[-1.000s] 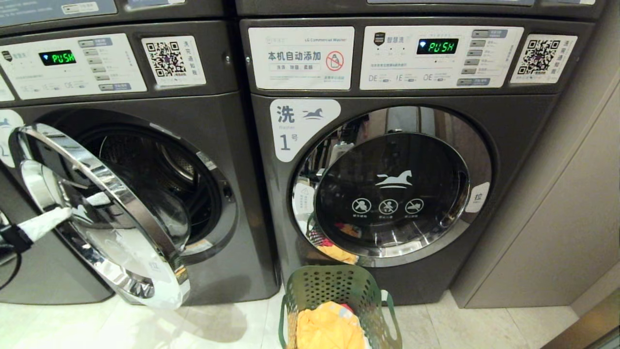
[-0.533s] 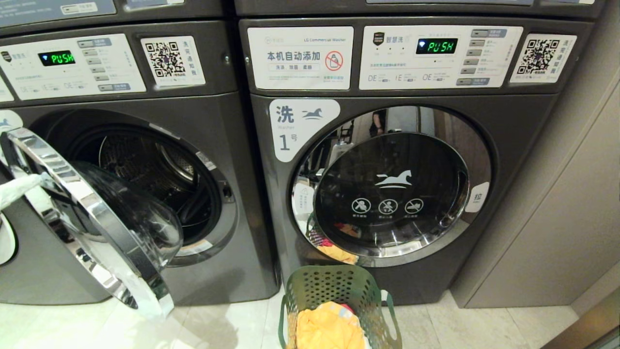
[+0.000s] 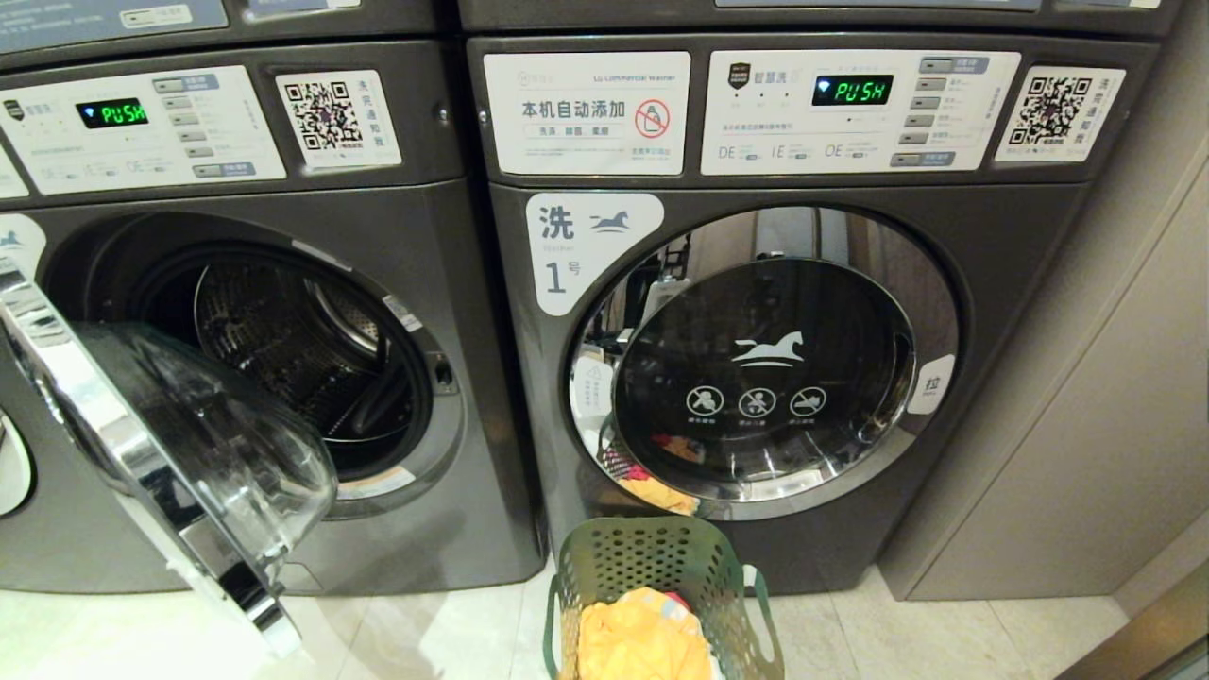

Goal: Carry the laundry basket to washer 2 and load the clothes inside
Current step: Open the lid of the washing machine

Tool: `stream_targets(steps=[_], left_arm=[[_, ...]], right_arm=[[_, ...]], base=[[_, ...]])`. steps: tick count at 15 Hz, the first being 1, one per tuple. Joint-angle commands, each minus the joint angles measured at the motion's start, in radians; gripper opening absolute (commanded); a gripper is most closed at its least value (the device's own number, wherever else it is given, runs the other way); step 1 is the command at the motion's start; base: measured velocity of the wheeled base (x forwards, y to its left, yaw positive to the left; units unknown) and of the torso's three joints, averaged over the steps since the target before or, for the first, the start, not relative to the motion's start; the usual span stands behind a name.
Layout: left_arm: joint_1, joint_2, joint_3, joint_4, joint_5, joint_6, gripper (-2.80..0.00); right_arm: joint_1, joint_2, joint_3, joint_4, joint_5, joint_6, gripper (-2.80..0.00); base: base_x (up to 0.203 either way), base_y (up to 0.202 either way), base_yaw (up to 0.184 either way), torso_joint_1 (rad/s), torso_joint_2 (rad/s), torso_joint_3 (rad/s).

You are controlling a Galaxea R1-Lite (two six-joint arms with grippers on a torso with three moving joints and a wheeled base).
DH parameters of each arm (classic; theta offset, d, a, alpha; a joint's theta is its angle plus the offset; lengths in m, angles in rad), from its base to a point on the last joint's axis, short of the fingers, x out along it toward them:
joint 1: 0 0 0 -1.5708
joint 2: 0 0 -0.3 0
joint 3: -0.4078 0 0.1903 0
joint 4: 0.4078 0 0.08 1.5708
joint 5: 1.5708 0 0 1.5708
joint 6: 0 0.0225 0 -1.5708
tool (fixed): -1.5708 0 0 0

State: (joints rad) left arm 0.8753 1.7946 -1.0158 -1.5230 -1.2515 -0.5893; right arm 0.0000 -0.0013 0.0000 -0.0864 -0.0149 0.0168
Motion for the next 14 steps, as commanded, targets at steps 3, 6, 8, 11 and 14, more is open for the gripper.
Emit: stream_targets(steps=[3,6,8,11,14], left_arm=[[0.035,-0.245,-0.041,0.049,0.007,-0.016,-2.80],[0.041,-0.456,-0.086,0.316,0.090,-0.026,-2.80],[0.042,-0.594,-0.097,0.518,0.137,-0.022,-2.80],[0.042,-0.757,-0.110,0.968,0.212,0.019,-2.80],[0.027,-0.789,-0.094,1.426,0.394,0.360,-2.80]], right_arm=[[0.000,0.001,0.034,-0.001,0.000,0.000,-2.80],[0.000,0.001,0.034,-0.001,0.001,0.000,-2.80],[0.000,0.001,0.034,-0.001,0.000,0.000,-2.80],[0.000,0.001,0.034,-0.001,0.001,0.000,-2.80],[0.000,0.001,0.034,-0.001,0.001,0.000,-2.80]], base=[[0.000,0.000,0.000,0.000,0.00,0.000],[0.000,0.000,0.000,0.000,0.00,0.000],[0.000,0.000,0.000,0.000,0.00,0.000],[0.000,0.000,0.000,0.000,0.00,0.000],[0.000,0.000,0.000,0.000,0.00,0.000]])
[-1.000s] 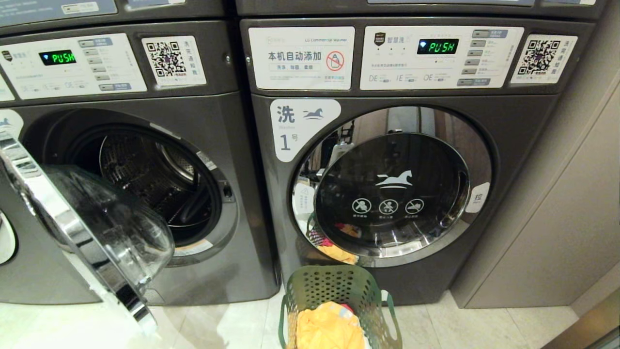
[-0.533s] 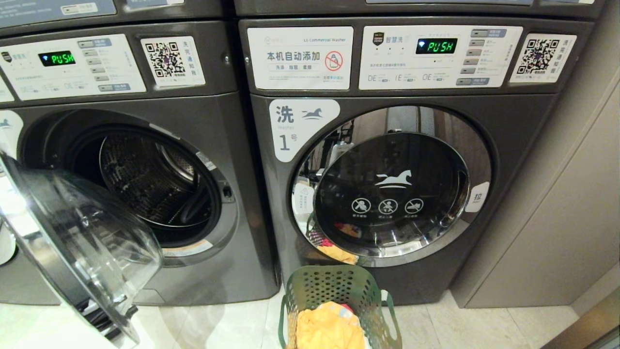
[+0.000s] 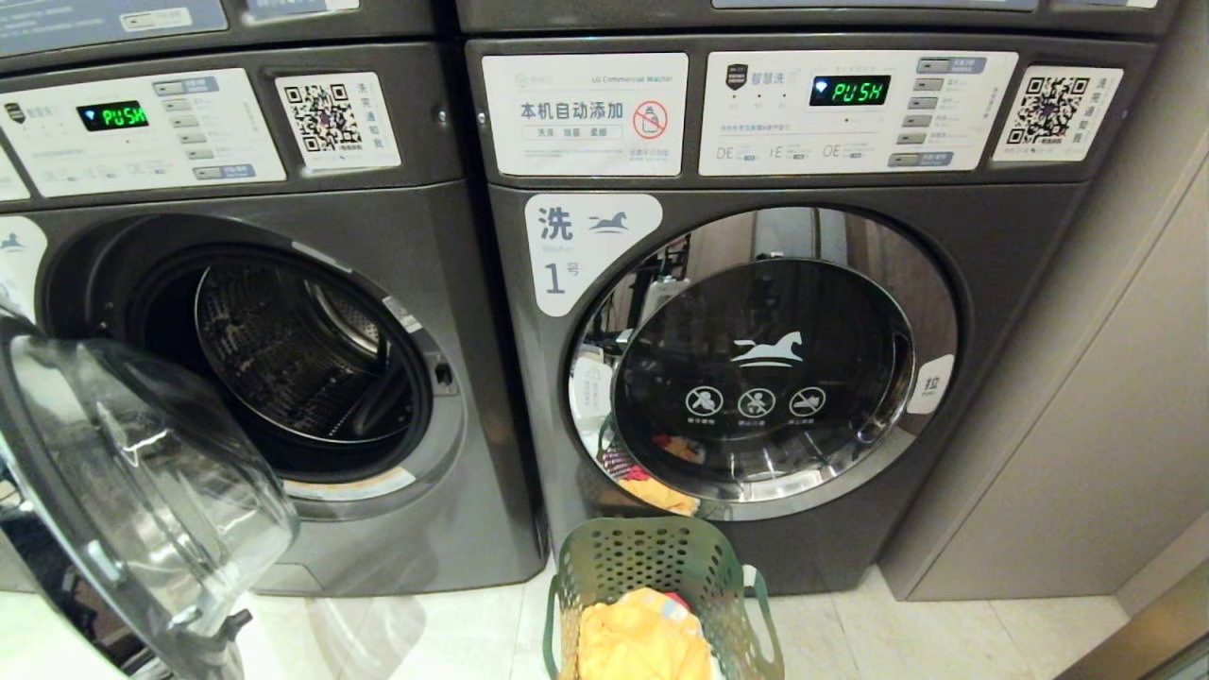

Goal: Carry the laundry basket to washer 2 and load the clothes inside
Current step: Open the lid of the washing machine

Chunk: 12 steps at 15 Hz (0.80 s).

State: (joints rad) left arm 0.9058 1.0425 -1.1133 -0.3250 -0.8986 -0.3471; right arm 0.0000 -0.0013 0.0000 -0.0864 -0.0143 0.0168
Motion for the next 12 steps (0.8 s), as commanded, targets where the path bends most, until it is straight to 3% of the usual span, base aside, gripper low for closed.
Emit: stream_targets(steps=[1,2,3,5,6,8,9,12], left_arm=[[-0.017,-0.022,0.005,0.297,0.128,0.284,-2.80],[-0.058,0.012,0.003,0.329,0.224,0.467,-2.80],[-0.140,0.050,-0.014,0.344,0.304,0.577,-2.80],[-0.335,0.135,-0.056,0.338,0.460,0.629,-2.80],[-0.395,0.192,-0.069,0.314,0.521,0.641,-2.80],[-0.468,0.276,-0.068,0.241,0.566,0.654,-2.80],[-0.509,0.308,-0.063,0.217,0.575,0.661,0.00],[-0.617,0.356,0.024,0.155,0.640,0.667,0.00]], right_arm=[[0.000,0.001,0.034,-0.001,0.000,0.000,-2.80],[0.000,0.001,0.034,-0.001,-0.001,0.000,-2.80],[0.000,0.001,0.034,-0.001,-0.001,0.000,-2.80],[0.000,0.001,0.034,-0.001,0.000,0.000,-2.80],[0.000,0.001,0.034,-0.001,0.000,0.000,-2.80],[0.000,0.001,0.034,-0.001,0.000,0.000,-2.80],[0.000,0.001,0.034,-0.001,-0.001,0.000,-2.80],[0.000,0.001,0.034,-0.001,0.000,0.000,-2.80]], base=[[0.000,0.000,0.000,0.000,0.00,0.000],[0.000,0.000,0.000,0.000,0.00,0.000],[0.000,0.000,0.000,0.000,0.00,0.000],[0.000,0.000,0.000,0.000,0.00,0.000],[0.000,0.000,0.000,0.000,0.00,0.000],[0.000,0.000,0.000,0.000,0.00,0.000],[0.000,0.000,0.000,0.000,0.00,0.000],[0.000,0.000,0.000,0.000,0.00,0.000]])
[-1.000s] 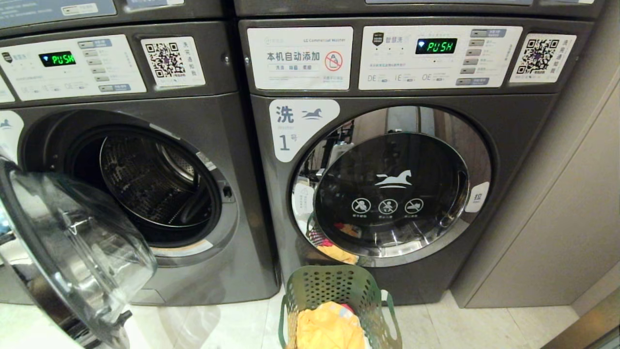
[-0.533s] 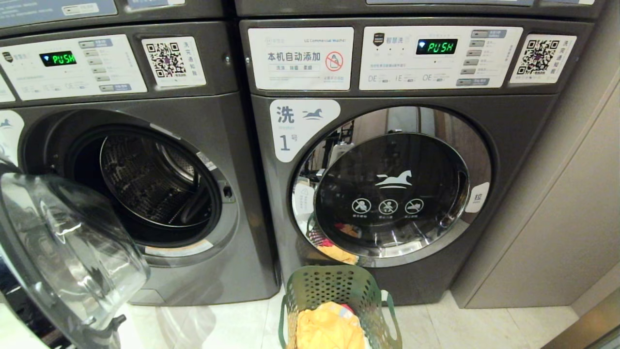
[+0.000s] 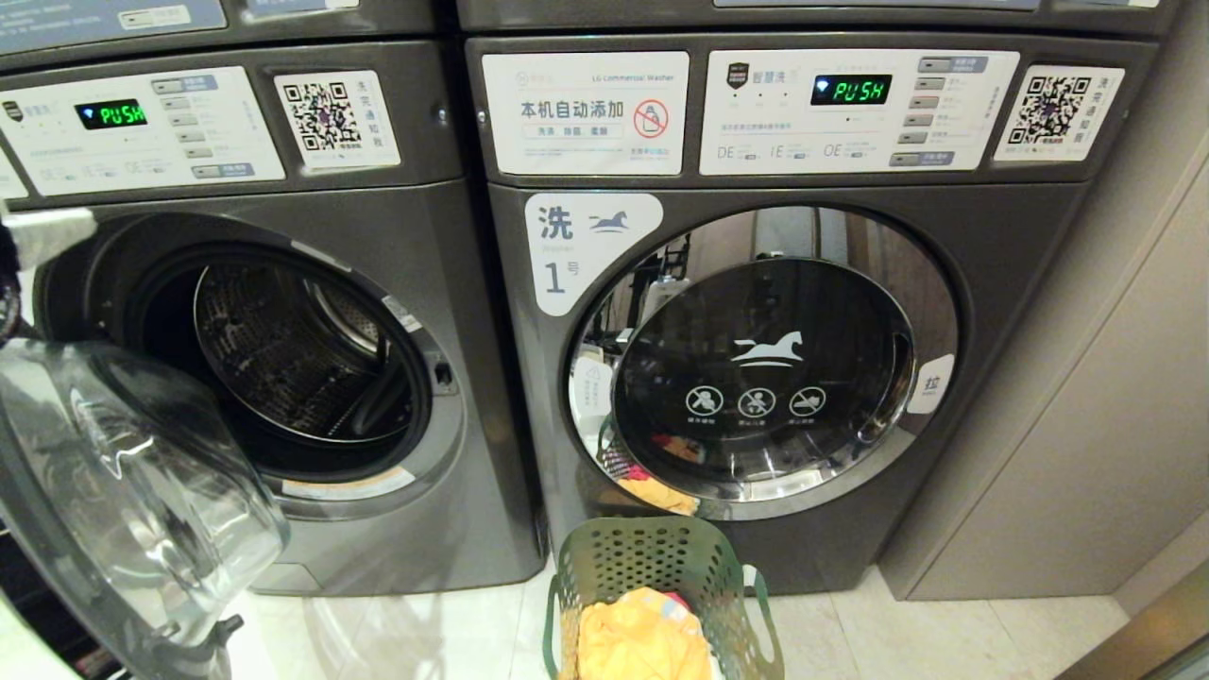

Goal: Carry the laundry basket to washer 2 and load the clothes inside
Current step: Open the lid of the washing machine

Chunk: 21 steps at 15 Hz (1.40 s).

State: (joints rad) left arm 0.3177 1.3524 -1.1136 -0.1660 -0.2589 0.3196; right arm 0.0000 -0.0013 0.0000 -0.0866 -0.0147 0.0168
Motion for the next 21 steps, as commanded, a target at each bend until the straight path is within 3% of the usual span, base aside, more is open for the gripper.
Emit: stream_targets(steps=[1,3,5,8,9,13,20,21], left_arm=[[-0.058,0.049,0.049,-0.010,0.067,0.007,0.00],[-0.124,0.063,0.073,-0.013,0.288,0.014,0.00],[-0.248,0.100,0.089,-0.014,0.571,-0.012,0.00],[-0.402,0.173,0.095,-0.006,1.048,-0.048,0.00],[-0.432,0.212,0.097,-0.006,1.142,-0.060,0.00],[-0.383,0.249,0.145,0.013,1.208,-0.107,0.00],[-0.181,0.254,0.167,0.041,1.228,-0.123,0.00],[-0.168,0.254,0.162,0.036,1.228,-0.123,-2.80]], right_arm=[[0.000,0.001,0.034,-0.001,0.001,0.000,-2.80],[0.000,0.001,0.034,-0.001,-0.001,0.000,-2.80],[0.000,0.001,0.034,-0.001,0.001,0.000,-2.80],[0.000,0.001,0.034,-0.001,0.001,0.000,-2.80],[0.000,0.001,0.034,-0.001,0.001,0.000,-2.80],[0.000,0.001,0.034,-0.001,0.001,0.000,-2.80],[0.000,0.001,0.034,-0.001,0.001,0.000,-2.80],[0.000,0.001,0.034,-0.001,0.001,0.000,-2.80]], base=[[0.000,0.000,0.000,0.000,0.00,0.000],[0.000,0.000,0.000,0.000,0.00,0.000],[0.000,0.000,0.000,0.000,0.00,0.000],[0.000,0.000,0.000,0.000,0.00,0.000],[0.000,0.000,0.000,0.000,0.00,0.000],[0.000,0.000,0.000,0.000,0.00,0.000],[0.000,0.000,0.000,0.000,0.00,0.000],[0.000,0.000,0.000,0.000,0.00,0.000]])
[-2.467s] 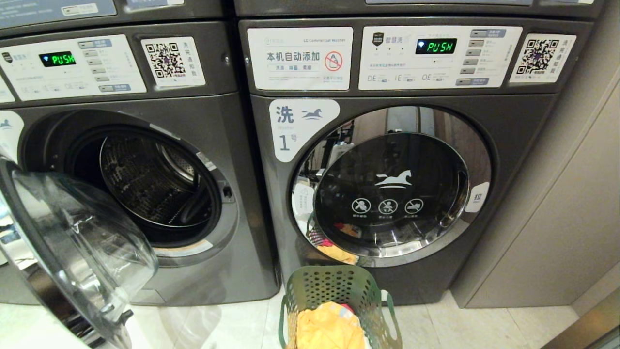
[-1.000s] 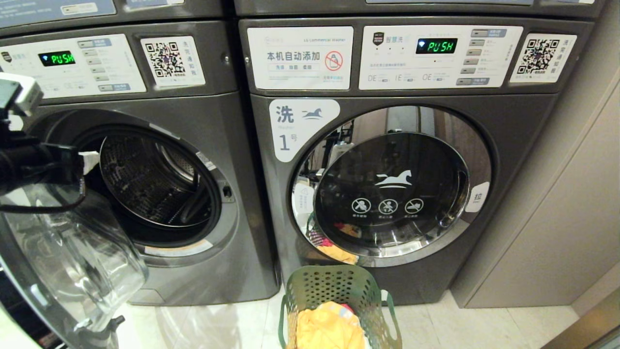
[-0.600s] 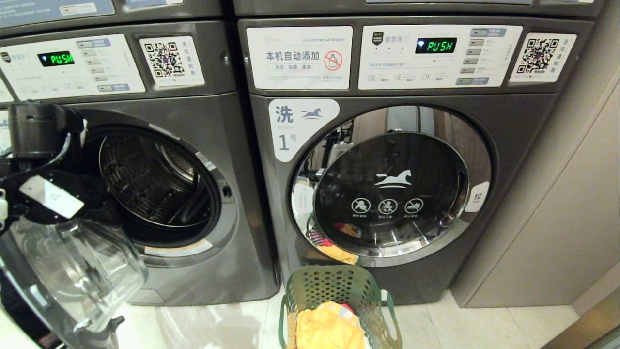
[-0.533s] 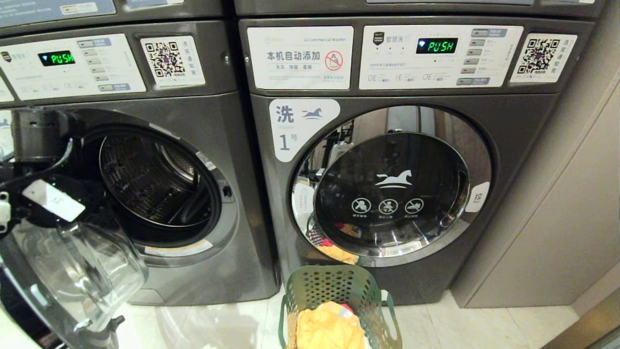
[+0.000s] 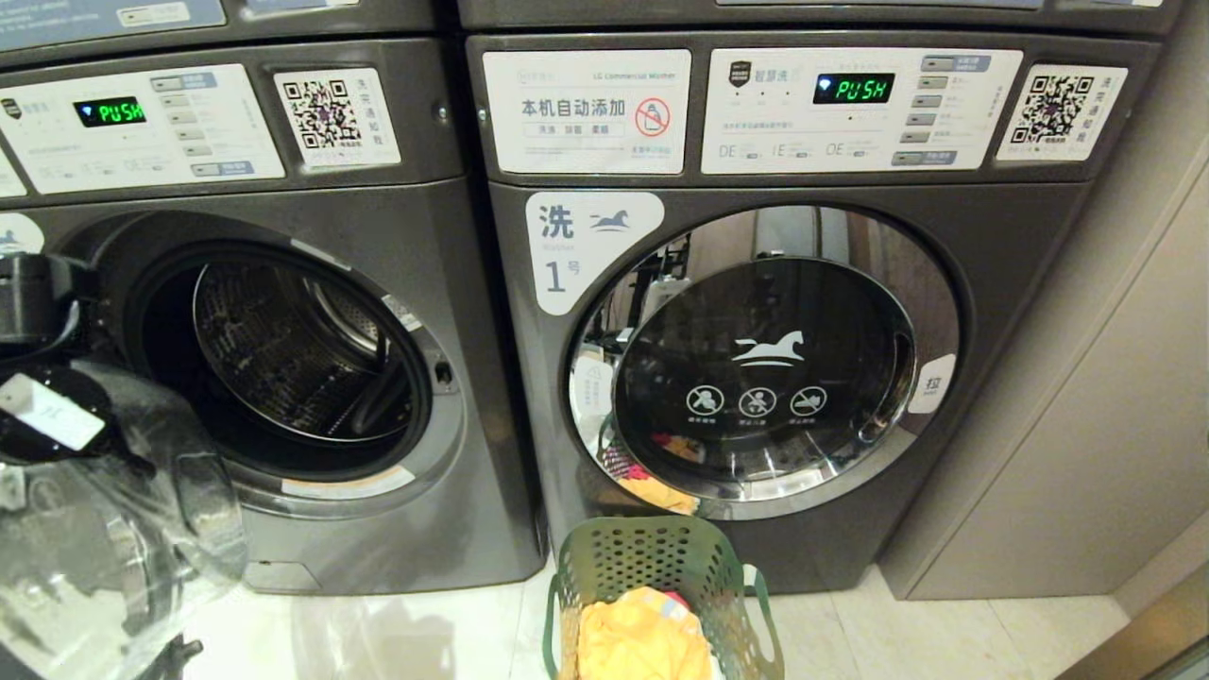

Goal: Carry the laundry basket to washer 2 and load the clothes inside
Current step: Open the lid of the washing machine

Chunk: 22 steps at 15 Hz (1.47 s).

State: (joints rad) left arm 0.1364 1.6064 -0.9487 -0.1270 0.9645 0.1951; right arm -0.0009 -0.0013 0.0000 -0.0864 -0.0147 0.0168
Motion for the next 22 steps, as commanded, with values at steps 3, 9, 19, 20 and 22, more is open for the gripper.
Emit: stream_targets(steps=[3,9,19,20,22], left_arm=[[0.085,-0.009,-0.017,-0.011,0.004,-0.003,-2.80],[0.416,0.029,-0.134,-0.024,-0.078,-0.004,-2.80],[0.842,0.282,-0.447,-0.026,-0.193,-0.001,-2.80],[0.887,0.315,-0.494,-0.025,-0.194,0.000,-2.80],[0.920,0.306,-0.520,-0.023,-0.223,-0.001,-2.80]], right_arm=[[0.001,0.001,0.034,-0.001,-0.001,0.000,-2.80],[0.001,0.001,0.034,-0.001,-0.001,0.000,-2.80],[0.001,0.001,0.034,-0.001,0.000,0.000,-2.80],[0.001,0.001,0.034,-0.001,-0.001,0.000,-2.80],[0.001,0.001,0.034,-0.001,0.001,0.000,-2.80]], base=[[0.000,0.000,0.000,0.000,0.00,0.000],[0.000,0.000,0.000,0.000,0.00,0.000],[0.000,0.000,0.000,0.000,0.00,0.000],[0.000,0.000,0.000,0.000,0.00,0.000],[0.000,0.000,0.000,0.000,0.00,0.000]])
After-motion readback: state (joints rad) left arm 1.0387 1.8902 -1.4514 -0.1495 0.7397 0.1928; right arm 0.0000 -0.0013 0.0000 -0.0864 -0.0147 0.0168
